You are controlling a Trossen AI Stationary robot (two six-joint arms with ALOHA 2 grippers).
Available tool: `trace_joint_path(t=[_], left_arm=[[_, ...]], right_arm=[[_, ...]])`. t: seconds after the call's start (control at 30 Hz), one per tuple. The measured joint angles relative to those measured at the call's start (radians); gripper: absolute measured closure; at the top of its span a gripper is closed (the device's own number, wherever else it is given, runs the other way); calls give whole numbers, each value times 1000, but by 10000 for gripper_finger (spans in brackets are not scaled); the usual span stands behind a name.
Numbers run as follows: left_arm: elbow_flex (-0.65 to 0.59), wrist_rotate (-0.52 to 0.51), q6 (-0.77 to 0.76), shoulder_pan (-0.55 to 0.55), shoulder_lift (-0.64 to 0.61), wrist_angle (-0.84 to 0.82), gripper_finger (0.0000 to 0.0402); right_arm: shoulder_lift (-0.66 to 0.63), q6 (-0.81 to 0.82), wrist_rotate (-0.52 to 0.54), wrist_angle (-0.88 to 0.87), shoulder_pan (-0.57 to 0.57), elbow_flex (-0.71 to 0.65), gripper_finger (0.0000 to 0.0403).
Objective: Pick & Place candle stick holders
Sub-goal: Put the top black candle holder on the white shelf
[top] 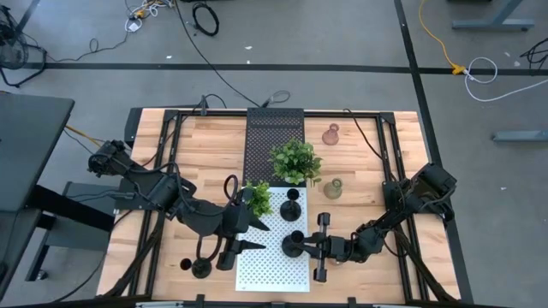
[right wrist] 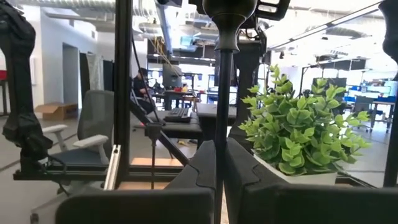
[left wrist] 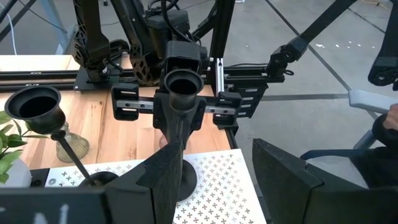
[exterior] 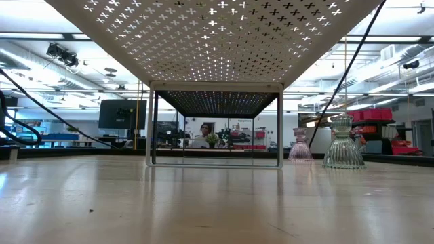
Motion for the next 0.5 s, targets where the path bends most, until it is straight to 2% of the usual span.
trace_joint_path(t=[0.33,0.5], left_arm=[[0,0,0,0,0,-1,204],[0,0,0,0,0,-4,204]], right_arm=[[33,40,-43,19,-31,0,403],[37,3,-16,42,-30,0,403]])
